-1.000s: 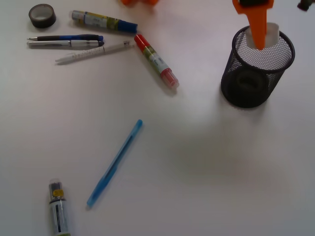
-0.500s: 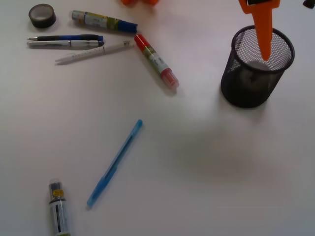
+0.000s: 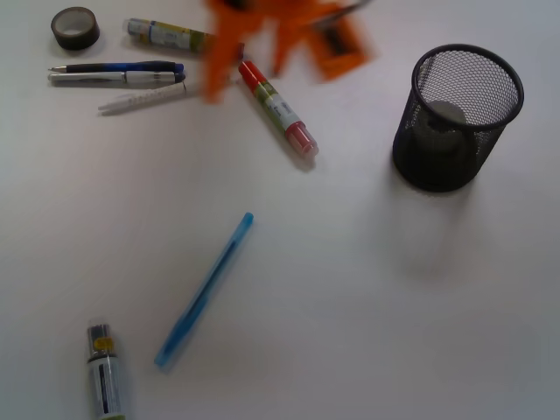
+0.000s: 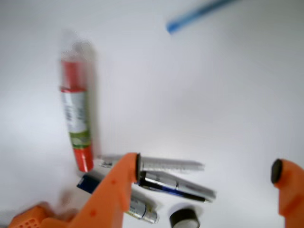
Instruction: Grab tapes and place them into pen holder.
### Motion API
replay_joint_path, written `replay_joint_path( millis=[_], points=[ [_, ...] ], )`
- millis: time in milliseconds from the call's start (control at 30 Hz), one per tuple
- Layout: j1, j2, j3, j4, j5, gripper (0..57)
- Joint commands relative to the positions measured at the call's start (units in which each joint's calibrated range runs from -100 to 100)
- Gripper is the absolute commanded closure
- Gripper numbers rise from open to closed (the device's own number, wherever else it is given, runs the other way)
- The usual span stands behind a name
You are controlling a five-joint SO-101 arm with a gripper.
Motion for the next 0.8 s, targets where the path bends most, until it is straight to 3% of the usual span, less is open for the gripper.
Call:
replay_joint_path(
  millis=[0, 133, 233, 533, 767],
  points=[
    [18.07, -3.39, 6.73, 1.72, -0.73, 26.0],
    [33.62, -3.3, 18.87, 1.11, -1.47, 26.3],
    [39.98, -3.56, 21.86, 1.54, -1.17, 26.3],
    [52.84, -3.47, 21.77, -2.57, 4.4, 26.4],
    [55.15, -2.71, 22.31, -12.02, 8.25, 26.4]
  ],
)
